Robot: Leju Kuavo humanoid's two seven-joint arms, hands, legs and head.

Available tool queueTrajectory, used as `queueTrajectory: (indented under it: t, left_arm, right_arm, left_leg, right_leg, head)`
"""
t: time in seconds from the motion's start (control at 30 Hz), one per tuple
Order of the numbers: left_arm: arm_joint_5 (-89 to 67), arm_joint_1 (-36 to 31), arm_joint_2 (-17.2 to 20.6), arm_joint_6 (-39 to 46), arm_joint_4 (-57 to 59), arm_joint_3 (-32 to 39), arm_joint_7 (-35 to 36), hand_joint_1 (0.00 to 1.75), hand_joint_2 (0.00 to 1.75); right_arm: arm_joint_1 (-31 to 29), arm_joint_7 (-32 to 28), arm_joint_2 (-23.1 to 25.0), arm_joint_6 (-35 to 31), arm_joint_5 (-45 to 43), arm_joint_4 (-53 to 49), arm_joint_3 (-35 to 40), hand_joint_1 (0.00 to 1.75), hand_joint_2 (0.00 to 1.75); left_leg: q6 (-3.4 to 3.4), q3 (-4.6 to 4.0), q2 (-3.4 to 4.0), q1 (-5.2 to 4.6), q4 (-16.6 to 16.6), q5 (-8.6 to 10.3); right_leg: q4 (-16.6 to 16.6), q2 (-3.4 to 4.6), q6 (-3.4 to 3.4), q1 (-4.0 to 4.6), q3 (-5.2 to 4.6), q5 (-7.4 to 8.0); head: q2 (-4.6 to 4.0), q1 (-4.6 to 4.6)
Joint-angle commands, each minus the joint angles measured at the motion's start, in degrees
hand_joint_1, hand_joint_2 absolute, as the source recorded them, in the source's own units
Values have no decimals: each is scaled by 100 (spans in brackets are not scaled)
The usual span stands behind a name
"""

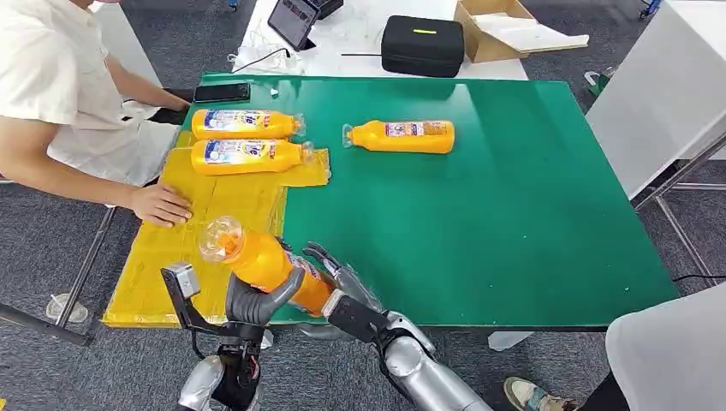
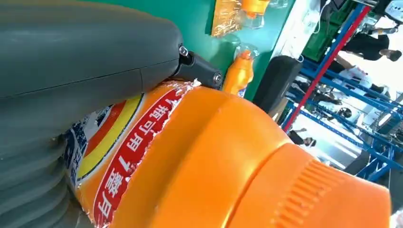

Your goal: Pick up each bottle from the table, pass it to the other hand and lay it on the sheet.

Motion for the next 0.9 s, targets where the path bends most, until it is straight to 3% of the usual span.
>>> queueTrajectory:
  t: [0.03,0.07,0.1,0.17,0.23,0.33,0.37,0.43,0.47,0.6,0.63,0.67,0.9]
  left_arm:
    - [-2860,-370,298,2688,330,-256,-499,173,175]
    - [-3197,-391,333,3005,371,-184,-480,147,175]
    - [-3630,-383,374,3465,370,-48,-475,140,175]
    - [-4196,-330,451,3932,266,151,-324,140,175]
    - [-4932,-323,429,4151,227,548,-27,147,175]
    - [-6998,-401,253,4151,377,1373,306,141,175]
    - [-7470,-513,296,4151,658,1388,584,115,175]
    - [-7510,-766,564,4118,1124,1073,1011,98,175]
    - [-8265,-901,632,4151,1314,1121,1391,155,175]
    - [-8801,-1653,851,3828,2686,776,2016,154,175]
    - [-8843,-1795,862,3667,2949,704,2060,157,175]
    - [-8765,-1929,847,3477,3153,682,2009,171,175]
    - [-8511,-2218,747,2827,3540,580,1890,175,175]
  right_arm:
    - [202,-107,-269,-1705,1028,-356,-272,0,175]
    - [308,-136,-313,-2360,1360,-481,-428,0,175]
    - [555,-343,-282,-2727,1149,-828,-860,0,0]
    - [963,-819,-204,-3576,1200,-1536,-1514,0,0]
    - [1440,-1242,117,-3576,1375,-2531,-2465,0,0]
    - [1703,-1242,160,-3576,1316,-3213,-2771,0,0]
    - [1711,-1172,59,-3576,1216,-3217,-2678,0,0]
    - [1673,-1085,1,-3576,1160,-3099,-2595,0,0]
    - [1631,-1092,70,-3576,1157,-2957,-2619,0,0]
    - [1326,-1138,134,-3452,966,-2365,-2336,0,0]
    - [1261,-1136,145,-3430,953,-2252,-2293,0,175]
    - [1198,-1153,145,-3423,988,-2136,-2223,0,175]
    - [1054,-1159,223,-3246,870,-1800,-2093,0,175]
  left_leg:
    - [4,14,-13,-2,-5,1]
    - [6,24,-17,-4,-6,-1]
    - [5,18,-17,-1,-7,1]
    - [6,26,-20,-4,-10,0]
    - [4,16,-23,-3,-5,-2]
    - [5,10,-16,-7,4,-8]
    - [3,-1,-9,-1,3,-4]
    - [3,10,-18,-4,-6,0]
    - [3,19,-21,-3,-9,1]
    - [0,18,-4,-2,-10,5]
    - [1,24,-7,-4,-13,8]
    - [-1,18,-13,-1,-12,13]
    - [0,25,-1,1,-7,15]
  right_leg:
    - [-3,-21,-7,1,18,-5]
    - [-2,-27,-10,0,29,-10]
    - [-5,-25,-7,2,23,-6]
    - [-6,-30,-10,0,29,-10]
    - [-1,-32,-8,0,21,-12]
    - [13,-24,-10,-3,14,-16]
    - [6,-13,-7,1,3,-5]
    - [-2,-23,-7,-1,15,-5]
    - [-4,-27,-9,0,24,-5]
    - [-5,-12,-12,2,16,3]
    - [-5,-18,-16,0,21,4]
    - [-7,-22,-13,2,17,5]
    - [-2,-12,-15,4,27,4]
  head:
    - [0,0]
    - [0,0]
    - [0,0]
    - [0,-2]
    - [0,0]
    - [0,2]
    - [0,2]
    - [0,0]
    - [0,0]
    - [0,0]
    - [2,2]
    - [2,2]
    - [0,2]
